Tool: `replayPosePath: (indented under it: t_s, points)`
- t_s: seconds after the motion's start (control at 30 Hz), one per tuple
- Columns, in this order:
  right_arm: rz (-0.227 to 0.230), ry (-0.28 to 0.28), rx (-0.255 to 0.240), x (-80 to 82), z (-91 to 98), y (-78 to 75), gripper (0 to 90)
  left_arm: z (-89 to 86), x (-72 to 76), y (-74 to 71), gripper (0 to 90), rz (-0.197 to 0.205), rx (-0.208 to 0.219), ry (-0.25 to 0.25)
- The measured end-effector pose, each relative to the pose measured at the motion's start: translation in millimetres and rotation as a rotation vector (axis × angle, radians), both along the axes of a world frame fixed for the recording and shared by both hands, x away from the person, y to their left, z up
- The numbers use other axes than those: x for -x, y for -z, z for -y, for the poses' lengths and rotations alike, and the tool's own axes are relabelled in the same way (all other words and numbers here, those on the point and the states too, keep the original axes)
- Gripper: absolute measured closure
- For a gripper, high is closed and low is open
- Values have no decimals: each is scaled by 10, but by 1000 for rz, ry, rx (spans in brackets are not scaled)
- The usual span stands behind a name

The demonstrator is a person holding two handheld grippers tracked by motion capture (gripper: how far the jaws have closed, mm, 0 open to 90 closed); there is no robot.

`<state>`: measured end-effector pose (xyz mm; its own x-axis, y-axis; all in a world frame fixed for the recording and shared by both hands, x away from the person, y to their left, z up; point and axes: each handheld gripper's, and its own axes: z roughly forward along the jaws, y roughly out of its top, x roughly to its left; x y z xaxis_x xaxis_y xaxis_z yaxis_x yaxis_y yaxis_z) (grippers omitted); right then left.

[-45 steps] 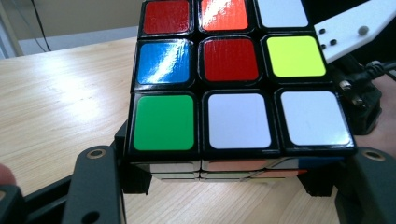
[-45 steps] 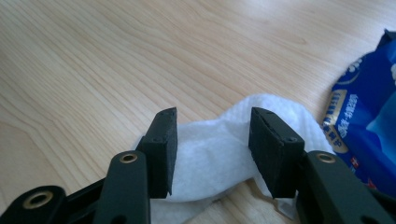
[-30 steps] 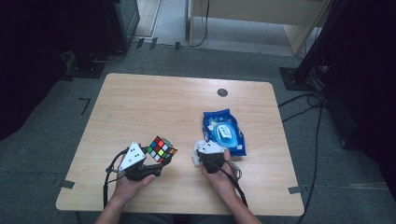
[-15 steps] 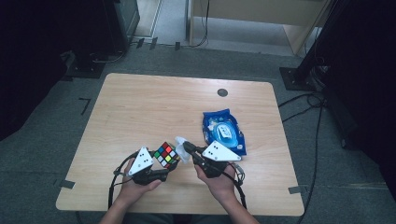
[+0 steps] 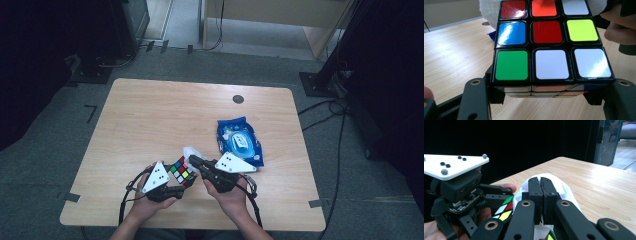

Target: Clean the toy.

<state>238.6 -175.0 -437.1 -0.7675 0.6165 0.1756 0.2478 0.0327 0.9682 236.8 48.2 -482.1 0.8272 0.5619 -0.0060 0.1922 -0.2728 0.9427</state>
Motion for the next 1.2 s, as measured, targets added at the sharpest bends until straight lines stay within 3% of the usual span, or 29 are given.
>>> replayPosePath:
  t_s: [0.2,0.33,0.47,0.53,0.6,0.73,0.9,1.07,1.2]
  points:
    - [-37,32,-16,-56,34,81,893,-1,38,-67,342,30,7,6]
    - [-57,60,26,-89,50,192,892,-53,13,-95,342,30,28,-10]
    - [-99,69,112,-140,36,348,892,-155,-23,-151,342,28,76,-37]
    - [-108,83,141,-154,33,396,892,-187,-40,-158,342,28,73,-48]
    - [-100,94,122,-156,53,359,892,-211,-59,-137,342,18,67,-55]
    - [-29,94,64,-103,119,117,892,-178,-71,-91,342,2,43,-52]
    - [39,49,-15,18,120,-133,892,-52,-19,-69,342,10,17,-12]
    - [30,19,-15,45,49,-114,892,7,18,-80,342,18,16,11]
    - [6,34,-16,26,29,-19,891,-9,18,-77,342,20,18,7]
